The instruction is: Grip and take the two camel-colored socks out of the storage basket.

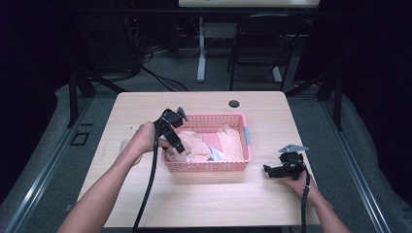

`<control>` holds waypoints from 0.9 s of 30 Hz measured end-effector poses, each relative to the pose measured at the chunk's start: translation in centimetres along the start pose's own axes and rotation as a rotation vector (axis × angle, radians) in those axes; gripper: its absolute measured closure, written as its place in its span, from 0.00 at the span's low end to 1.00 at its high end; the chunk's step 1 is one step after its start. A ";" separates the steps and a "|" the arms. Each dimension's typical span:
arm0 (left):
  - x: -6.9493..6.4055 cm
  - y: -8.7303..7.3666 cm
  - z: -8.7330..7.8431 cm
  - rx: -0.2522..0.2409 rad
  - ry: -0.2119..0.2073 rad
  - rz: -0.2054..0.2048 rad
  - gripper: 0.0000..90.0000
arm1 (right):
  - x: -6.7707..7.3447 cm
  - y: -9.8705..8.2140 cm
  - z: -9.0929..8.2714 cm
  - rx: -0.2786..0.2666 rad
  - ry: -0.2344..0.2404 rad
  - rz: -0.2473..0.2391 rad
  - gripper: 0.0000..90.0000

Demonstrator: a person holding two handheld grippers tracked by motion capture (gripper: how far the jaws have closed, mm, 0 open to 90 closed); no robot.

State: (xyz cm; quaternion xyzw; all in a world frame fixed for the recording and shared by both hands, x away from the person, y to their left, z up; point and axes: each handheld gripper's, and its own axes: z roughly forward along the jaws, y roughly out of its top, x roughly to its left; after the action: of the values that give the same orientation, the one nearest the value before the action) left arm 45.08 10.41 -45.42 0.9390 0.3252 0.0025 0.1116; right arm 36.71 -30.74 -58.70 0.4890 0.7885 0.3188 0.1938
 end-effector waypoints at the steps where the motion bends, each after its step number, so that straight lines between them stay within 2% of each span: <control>1: 0.1 0.2 0.3 0.011 -0.001 0.001 0.28 | 0.0 0.0 0.0 0.000 0.000 0.000 0.00; 6: 0.7 0.5 1.6 0.028 -0.018 -0.015 0.32 | 0.0 0.0 0.0 0.001 -0.002 -0.002 0.00; 17: 1.0 0.1 2.3 0.053 -0.027 0.002 0.41 | 0.0 0.0 0.0 0.000 0.000 0.000 0.00; 24: 1.0 -0.1 2.9 0.082 -0.013 0.007 0.50 | 0.0 0.0 0.0 0.001 -0.003 -0.001 0.00; 27: 1.0 -0.2 2.7 0.080 0.002 -0.005 0.55 | 0.0 0.0 0.0 0.001 -0.003 -0.001 0.00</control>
State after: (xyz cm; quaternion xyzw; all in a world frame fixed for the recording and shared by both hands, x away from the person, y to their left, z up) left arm 45.91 10.63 -48.19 0.9418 0.3277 -0.0097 0.0736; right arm 36.70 -30.75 -58.70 0.4890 0.7886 0.3176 0.1951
